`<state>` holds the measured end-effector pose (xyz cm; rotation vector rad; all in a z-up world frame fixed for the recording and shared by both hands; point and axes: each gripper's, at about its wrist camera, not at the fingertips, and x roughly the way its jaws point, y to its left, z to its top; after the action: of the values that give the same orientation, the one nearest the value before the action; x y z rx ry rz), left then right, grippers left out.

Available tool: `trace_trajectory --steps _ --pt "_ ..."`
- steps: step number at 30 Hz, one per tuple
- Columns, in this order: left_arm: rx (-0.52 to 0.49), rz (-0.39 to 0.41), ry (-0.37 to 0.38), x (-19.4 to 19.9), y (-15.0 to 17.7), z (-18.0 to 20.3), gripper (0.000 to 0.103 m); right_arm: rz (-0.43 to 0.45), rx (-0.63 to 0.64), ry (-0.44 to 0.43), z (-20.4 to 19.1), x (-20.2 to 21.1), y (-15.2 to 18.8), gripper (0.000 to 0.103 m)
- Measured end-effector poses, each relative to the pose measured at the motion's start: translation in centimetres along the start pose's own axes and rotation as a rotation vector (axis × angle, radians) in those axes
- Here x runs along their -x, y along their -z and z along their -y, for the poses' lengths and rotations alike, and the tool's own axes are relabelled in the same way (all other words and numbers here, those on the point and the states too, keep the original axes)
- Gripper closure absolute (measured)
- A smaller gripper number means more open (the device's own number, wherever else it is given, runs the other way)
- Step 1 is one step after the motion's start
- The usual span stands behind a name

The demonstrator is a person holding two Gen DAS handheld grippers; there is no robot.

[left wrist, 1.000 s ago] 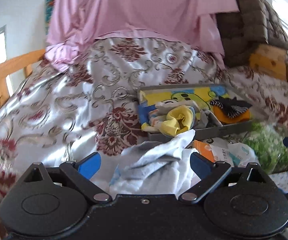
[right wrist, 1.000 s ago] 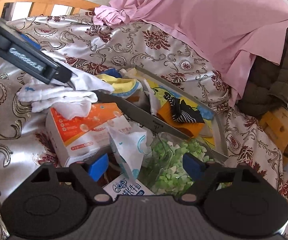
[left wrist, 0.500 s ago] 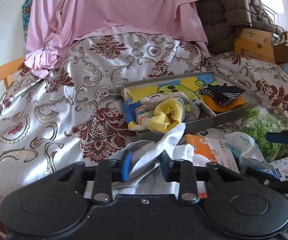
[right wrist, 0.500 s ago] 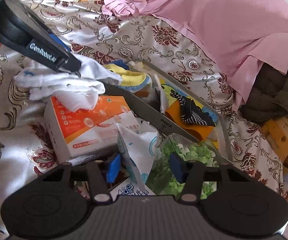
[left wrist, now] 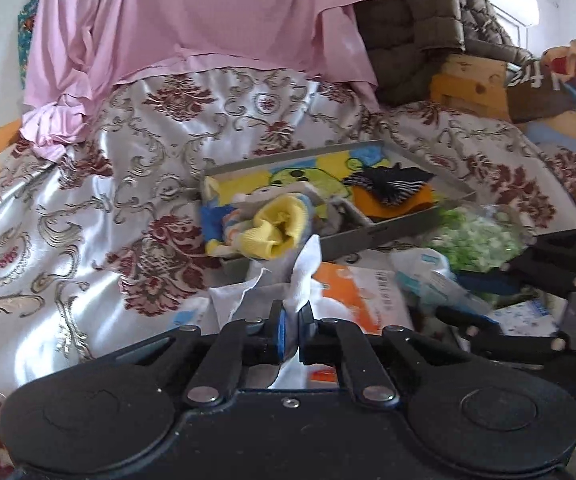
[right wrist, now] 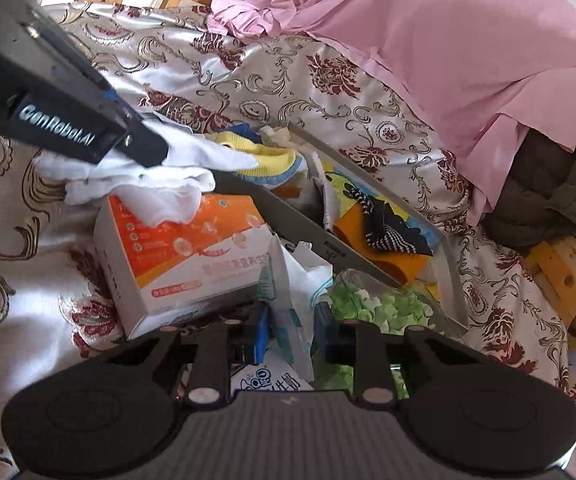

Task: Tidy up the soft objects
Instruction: 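Grasp the white cloth with the left gripper while the right gripper grasps the white-blue wipes packet, then lift the white cloth with the left gripper while the right gripper lifts the wipes packet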

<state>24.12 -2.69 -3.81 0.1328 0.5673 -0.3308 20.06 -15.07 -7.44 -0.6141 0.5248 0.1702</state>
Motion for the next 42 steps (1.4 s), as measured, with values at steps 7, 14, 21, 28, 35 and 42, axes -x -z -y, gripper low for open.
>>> trace_trajectory --steps 7,14,21,28,35,42 --pt "-0.006 -0.010 0.064 1.0 0.3 1.3 0.098 0.009 0.012 -0.007 -0.2 0.4 -0.1 0.077" --pt "-0.027 -0.026 0.010 0.4 0.8 1.4 0.085 0.006 -0.002 -0.004 -0.2 0.5 -0.1 0.077" --pt "-0.002 -0.005 -0.025 0.2 0.7 0.6 0.068 -0.010 -0.008 0.000 -0.1 0.2 0.1 0.074" --pt "-0.033 0.048 -0.108 0.6 0.5 0.9 0.045 -0.013 -0.012 -0.001 0.0 0.1 0.1 0.071" --pt "-0.029 0.055 -0.155 0.4 0.6 0.8 0.024 -0.016 -0.024 0.004 0.2 0.1 0.1 0.068" --pt "0.004 0.009 -0.111 -0.7 1.0 0.2 0.023 -0.019 -0.010 0.006 0.0 -0.2 0.2 0.066"
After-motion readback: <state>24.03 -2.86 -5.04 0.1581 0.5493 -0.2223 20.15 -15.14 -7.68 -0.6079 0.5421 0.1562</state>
